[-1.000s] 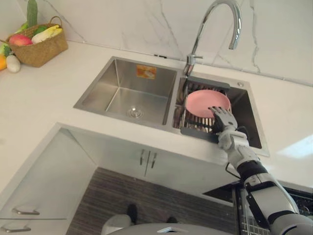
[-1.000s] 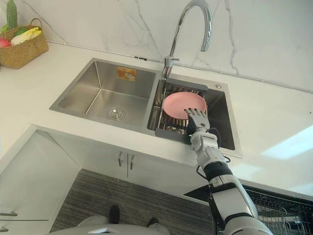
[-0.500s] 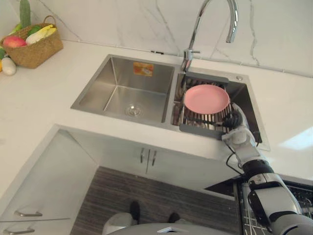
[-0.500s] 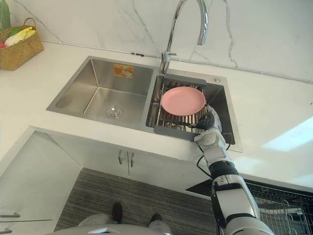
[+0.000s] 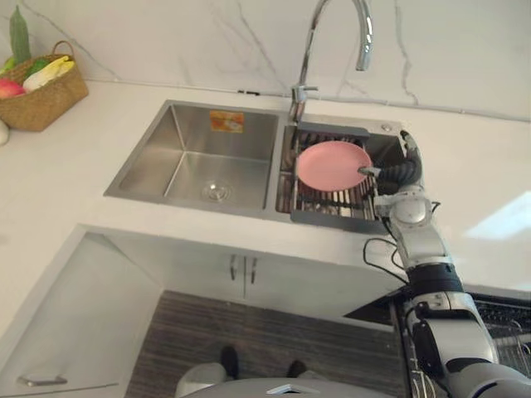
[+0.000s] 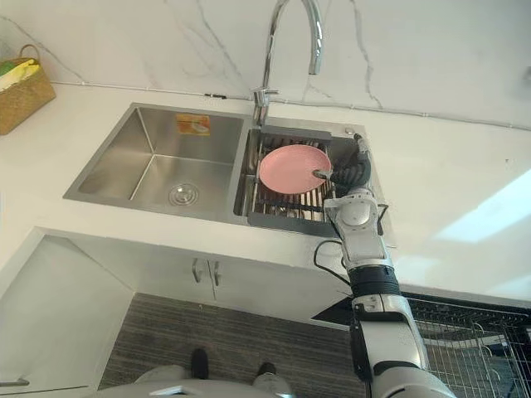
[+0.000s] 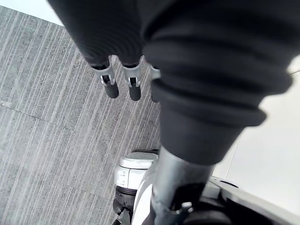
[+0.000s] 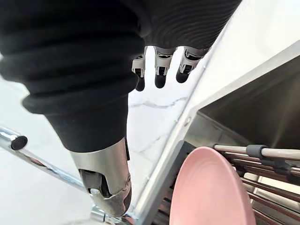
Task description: Walk over to the sink, pick up the cup, carry it to the dishwasher, place the cup inside the dishwasher, then close the dishwasher door
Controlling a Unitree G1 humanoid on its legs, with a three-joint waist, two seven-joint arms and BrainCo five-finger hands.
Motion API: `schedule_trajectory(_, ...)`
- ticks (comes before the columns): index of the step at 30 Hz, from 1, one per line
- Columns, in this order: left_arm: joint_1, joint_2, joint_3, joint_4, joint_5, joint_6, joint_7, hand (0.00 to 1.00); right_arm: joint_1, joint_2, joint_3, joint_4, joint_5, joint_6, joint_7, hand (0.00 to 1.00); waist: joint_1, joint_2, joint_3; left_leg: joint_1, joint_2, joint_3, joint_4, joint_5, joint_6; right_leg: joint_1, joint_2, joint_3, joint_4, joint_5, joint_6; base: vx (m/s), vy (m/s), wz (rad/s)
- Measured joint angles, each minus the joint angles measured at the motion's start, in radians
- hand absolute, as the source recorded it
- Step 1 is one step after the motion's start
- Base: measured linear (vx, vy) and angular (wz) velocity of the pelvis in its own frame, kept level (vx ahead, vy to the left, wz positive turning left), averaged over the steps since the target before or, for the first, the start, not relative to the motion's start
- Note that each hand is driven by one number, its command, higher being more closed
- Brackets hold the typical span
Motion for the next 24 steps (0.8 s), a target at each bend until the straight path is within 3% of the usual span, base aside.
schedule_trajectory(5,-0.002,0.003,0.000,0.000,0.000,0.013,0.002,0.00,0.002,0.010,-0.027,-0.062,-0.025,0.002,0.011,0.00,-0.001,-0.003,-0.003,0.004,0.004,0.007,0.000,-0.003,0.000,0.004,0.005,0.003,-0.007,0.001,-0.001,-0.01,0.002,-0.04)
schedule_trajectory(11,-0.002,0.007,0.000,0.003,0.000,0.017,0.013,0.00,0.002,0.008,-0.012,-0.044,-0.208,0.018,0.079,0.00,0.007,-0.017,-0.011,0.001,0.005,0.007,0.000,-0.003,0.000,0.004,0.006,0.001,-0.013,0.002,0.000,0.00,0.003,0.00)
schedule_trajectory(15,-0.001,0.017,0.000,0.005,-0.001,0.018,0.009,0.00,-0.003,-0.034,0.071,0.080,-0.273,0.023,0.120,0.00,0.034,-0.033,-0.027,-0.006,0.004,-0.006,0.000,-0.002,0.000,0.004,0.006,-0.012,-0.014,0.002,-0.003,0.03,0.008,0.09)
schedule_trajectory(22,0.000,0.017,0.001,0.002,-0.002,0.016,0.000,0.00,-0.107,-0.058,0.103,0.230,-0.319,0.036,0.137,0.00,0.040,-0.035,-0.029,-0.030,-0.008,-0.057,0.000,0.010,0.007,0.004,-0.002,-0.061,-0.014,0.001,0.000,0.02,0.019,0.22)
schedule_trajectory(24,0.001,0.017,0.001,0.002,-0.001,0.015,-0.002,0.00,-0.137,-0.075,0.144,0.254,-0.342,0.032,0.141,0.00,0.053,-0.036,-0.029,-0.030,-0.009,-0.058,0.000,0.012,0.009,0.005,-0.003,-0.063,-0.014,0.000,0.001,0.01,0.034,0.06)
